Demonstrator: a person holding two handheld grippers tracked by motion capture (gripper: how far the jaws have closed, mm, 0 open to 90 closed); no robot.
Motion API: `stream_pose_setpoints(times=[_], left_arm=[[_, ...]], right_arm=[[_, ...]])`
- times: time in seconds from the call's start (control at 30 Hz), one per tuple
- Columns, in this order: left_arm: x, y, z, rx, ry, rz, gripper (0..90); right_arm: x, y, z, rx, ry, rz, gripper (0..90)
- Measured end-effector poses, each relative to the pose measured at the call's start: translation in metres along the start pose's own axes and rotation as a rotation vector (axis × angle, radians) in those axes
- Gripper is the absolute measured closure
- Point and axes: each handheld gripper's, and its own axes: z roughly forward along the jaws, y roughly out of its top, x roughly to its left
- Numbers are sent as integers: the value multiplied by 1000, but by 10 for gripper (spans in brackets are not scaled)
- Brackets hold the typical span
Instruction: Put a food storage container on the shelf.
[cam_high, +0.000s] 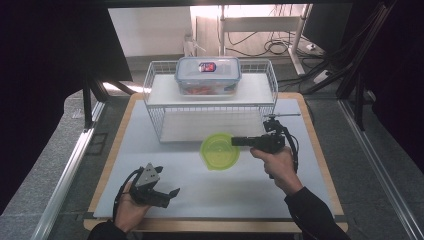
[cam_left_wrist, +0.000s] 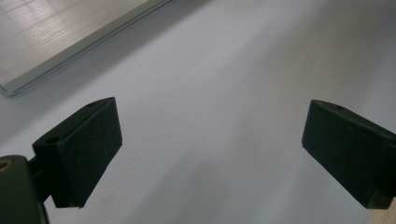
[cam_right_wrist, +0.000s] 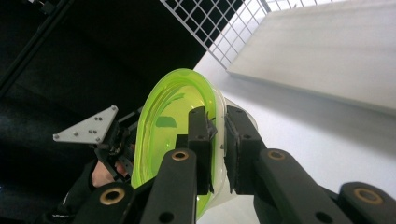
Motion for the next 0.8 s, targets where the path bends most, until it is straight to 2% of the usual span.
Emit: stream_pose_setpoints(times=[0.8], left_arm=[[0, 0, -1, -6, 2, 4, 48]], right_arm=[[25, 54, -17, -53, 4, -18, 824]])
